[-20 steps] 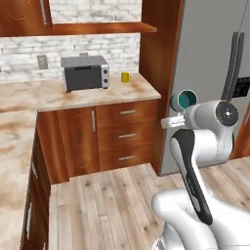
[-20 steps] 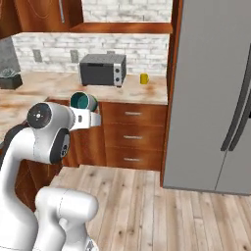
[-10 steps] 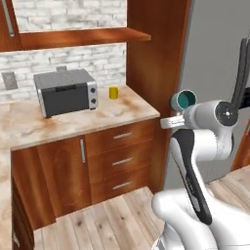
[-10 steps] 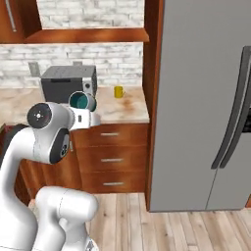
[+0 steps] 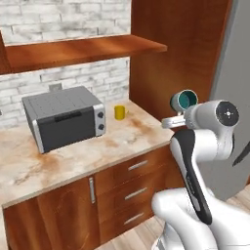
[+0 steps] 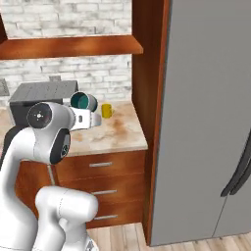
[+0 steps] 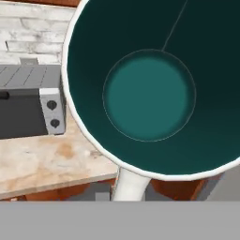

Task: Clear the mugs and bowl far away from the sink.

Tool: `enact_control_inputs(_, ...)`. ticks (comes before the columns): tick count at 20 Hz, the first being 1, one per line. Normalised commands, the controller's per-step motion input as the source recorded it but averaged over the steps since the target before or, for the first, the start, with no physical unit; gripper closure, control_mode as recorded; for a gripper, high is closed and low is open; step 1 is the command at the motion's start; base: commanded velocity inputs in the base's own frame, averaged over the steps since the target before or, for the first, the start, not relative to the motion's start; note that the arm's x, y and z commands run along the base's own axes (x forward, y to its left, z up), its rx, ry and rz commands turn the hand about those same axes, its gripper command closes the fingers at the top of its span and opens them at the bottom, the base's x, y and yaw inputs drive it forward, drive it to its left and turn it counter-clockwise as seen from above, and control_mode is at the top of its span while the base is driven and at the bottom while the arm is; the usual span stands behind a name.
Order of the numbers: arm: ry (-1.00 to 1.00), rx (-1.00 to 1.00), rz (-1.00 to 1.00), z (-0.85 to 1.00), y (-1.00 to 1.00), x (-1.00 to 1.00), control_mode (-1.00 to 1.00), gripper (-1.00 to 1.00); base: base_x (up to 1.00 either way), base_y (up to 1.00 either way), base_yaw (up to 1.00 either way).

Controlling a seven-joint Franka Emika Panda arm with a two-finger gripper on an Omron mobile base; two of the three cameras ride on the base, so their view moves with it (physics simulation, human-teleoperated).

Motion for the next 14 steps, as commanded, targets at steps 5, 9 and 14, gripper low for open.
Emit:
enact_control_inputs(5, 0.0, 0.0, 0.0, 0.0, 0.0, 0.0, 1.0, 1.0, 1.0, 0.0, -0.02)
enact_control_inputs(9, 0.0, 0.0, 0.0, 0.0, 0.0, 0.0, 1.0, 1.0, 0.97, -0.01, 0.0)
enact_control_inputs(14, 0.0, 0.0, 0.0, 0.0, 0.0, 0.0, 1.0, 1.0, 0.33, -0.01, 0.06)
